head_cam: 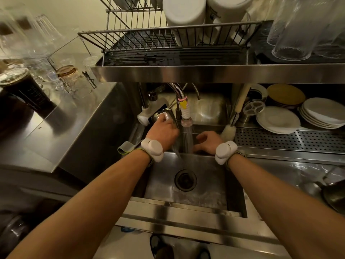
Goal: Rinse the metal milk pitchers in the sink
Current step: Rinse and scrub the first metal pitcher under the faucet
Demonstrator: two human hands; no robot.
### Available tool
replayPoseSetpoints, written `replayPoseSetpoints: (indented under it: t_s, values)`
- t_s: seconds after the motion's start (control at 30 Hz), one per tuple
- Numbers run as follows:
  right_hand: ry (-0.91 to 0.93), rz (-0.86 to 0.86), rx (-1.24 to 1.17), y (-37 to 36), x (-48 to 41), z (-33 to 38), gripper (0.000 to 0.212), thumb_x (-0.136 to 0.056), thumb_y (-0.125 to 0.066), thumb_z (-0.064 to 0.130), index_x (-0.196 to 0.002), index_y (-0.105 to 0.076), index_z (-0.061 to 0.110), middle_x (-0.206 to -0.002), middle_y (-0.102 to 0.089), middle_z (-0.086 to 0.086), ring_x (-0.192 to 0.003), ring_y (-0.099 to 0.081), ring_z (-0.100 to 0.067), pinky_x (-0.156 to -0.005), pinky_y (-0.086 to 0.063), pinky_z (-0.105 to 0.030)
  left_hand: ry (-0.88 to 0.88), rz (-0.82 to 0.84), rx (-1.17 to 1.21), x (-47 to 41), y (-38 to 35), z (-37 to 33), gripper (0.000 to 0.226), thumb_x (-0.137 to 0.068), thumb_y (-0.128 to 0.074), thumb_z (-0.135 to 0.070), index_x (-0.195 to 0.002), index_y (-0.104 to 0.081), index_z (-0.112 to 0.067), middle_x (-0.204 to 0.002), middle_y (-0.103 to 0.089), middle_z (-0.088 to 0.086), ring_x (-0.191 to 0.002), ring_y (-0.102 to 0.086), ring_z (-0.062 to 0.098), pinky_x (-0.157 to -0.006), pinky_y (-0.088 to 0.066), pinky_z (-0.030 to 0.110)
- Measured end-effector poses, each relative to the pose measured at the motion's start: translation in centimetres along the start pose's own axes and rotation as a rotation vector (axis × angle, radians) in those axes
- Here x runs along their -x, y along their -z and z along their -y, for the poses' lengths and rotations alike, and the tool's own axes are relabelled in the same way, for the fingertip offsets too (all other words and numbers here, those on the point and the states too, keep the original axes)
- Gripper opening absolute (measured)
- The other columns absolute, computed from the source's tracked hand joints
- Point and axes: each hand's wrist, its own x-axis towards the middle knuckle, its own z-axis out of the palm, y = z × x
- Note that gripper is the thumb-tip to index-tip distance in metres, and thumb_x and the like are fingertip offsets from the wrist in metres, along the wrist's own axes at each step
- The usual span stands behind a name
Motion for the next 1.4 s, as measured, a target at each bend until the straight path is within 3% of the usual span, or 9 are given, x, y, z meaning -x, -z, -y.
replayPoseSetpoints:
  t_s: [0.17,0.3,0.43,0.6,0.67,0.77,0.9,1.23,1.4]
  values:
    - [-0.005,0.023,-0.007,0.1,0.1,-0.3,0.066,-0.065,-0.084,0.028,-0.123,-0.058,0.009,-0.123,-0.061,-0.008,-0.109,-0.057,-0.022,-0.085,-0.043,-0.026,0.207,0.034,0.278,0.2,0.5,-0.4,0.019,-0.088,-0.054,-0.027,-0.096,-0.066,-0.016,-0.104,-0.068,0.010,-0.105,-0.058,0.029,-0.094,-0.037,0.043]
    - [-0.029,0.039,-0.024,-0.8,0.2,-1.0,0.068,-0.066,-0.084,0.028,-0.124,-0.055,0.010,-0.121,-0.061,-0.007,-0.110,-0.058,-0.024,-0.093,-0.047,-0.033,0.673,0.311,0.943,0.1,-0.6,-0.7,0.034,-0.094,-0.051,-0.033,-0.099,-0.066,-0.004,-0.106,-0.067,0.016,-0.102,-0.062,0.032,-0.086,-0.046,0.039]
    - [-0.055,0.035,-0.139,-2.6,0.0,-2.0,0.070,-0.064,-0.085,0.035,-0.121,-0.050,0.016,-0.100,-0.059,0.006,-0.098,-0.060,-0.017,-0.073,-0.047,-0.022,0.834,0.363,1.334,0.7,-3.4,-2.4,0.045,-0.098,-0.042,-0.035,-0.106,-0.065,0.004,-0.109,-0.067,0.024,-0.101,-0.064,0.036,-0.083,-0.050,0.039]
    - [-0.097,-0.027,-0.391,-5.0,-1.9,-1.9,0.076,-0.065,-0.083,0.037,-0.127,-0.044,0.015,-0.110,-0.057,0.003,-0.094,-0.057,-0.013,-0.073,-0.045,-0.021,0.995,0.224,1.755,-0.7,-5.1,-3.6,0.043,-0.098,-0.041,-0.039,-0.085,-0.066,-0.006,-0.092,-0.068,0.017,-0.060,-0.069,0.020,-0.053,-0.050,0.026]
    - [-0.144,-0.077,-0.481,-5.4,-3.1,-1.6,0.080,-0.063,-0.084,0.039,-0.129,-0.047,0.011,-0.116,-0.061,-0.002,-0.097,-0.060,-0.017,-0.081,-0.050,-0.029,1.017,0.166,1.799,-1.0,-5.4,-3.4,0.043,-0.097,-0.040,-0.046,-0.079,-0.064,-0.015,-0.090,-0.069,0.014,-0.047,-0.065,0.008,-0.042,-0.046,0.016]
    - [-0.230,-0.100,-0.589,-5.5,-4.1,-1.3,0.089,-0.059,-0.082,0.048,-0.131,-0.049,0.009,-0.122,-0.062,-0.011,-0.105,-0.062,-0.026,-0.094,-0.050,-0.041,1.047,0.230,1.826,-0.8,-5.7,-2.8,0.050,-0.093,-0.034,-0.059,-0.095,-0.065,-0.020,-0.103,-0.069,0.007,-0.082,-0.068,0.015,-0.059,-0.047,0.026]
    - [-0.277,-0.066,-0.677,-6.2,-4.1,-1.4,0.078,-0.060,-0.082,0.048,-0.120,-0.052,0.010,-0.111,-0.067,-0.007,-0.092,-0.067,-0.020,-0.076,-0.057,-0.033,1.052,0.350,1.890,-1.1,-6.4,-2.5,0.060,-0.090,-0.032,-0.065,-0.119,-0.059,-0.019,-0.118,-0.063,0.006,-0.104,-0.061,0.024,-0.072,-0.048,0.035]
    - [-0.210,-0.036,-0.586,-6.9,-4.8,-1.3,0.081,-0.058,-0.085,0.040,-0.127,-0.051,0.015,-0.115,-0.063,-0.003,-0.099,-0.063,-0.021,-0.088,-0.052,-0.036,1.096,0.286,1.712,-0.4,-8.2,-1.0,0.062,-0.095,-0.022,-0.058,-0.120,-0.060,-0.016,-0.116,-0.064,0.008,-0.096,-0.063,0.024,-0.067,-0.043,0.031]
    - [-0.232,-0.270,-0.675,-5.7,-5.6,-1.6,0.065,-0.062,-0.085,0.033,-0.115,-0.053,0.016,-0.112,-0.061,-0.003,-0.090,-0.061,-0.016,-0.081,-0.048,-0.030,1.084,0.292,1.749,0.3,-8.9,-0.6,0.058,-0.096,-0.022,-0.058,-0.113,-0.060,-0.018,-0.107,-0.064,0.005,-0.088,-0.059,0.019,-0.066,-0.038,0.028]
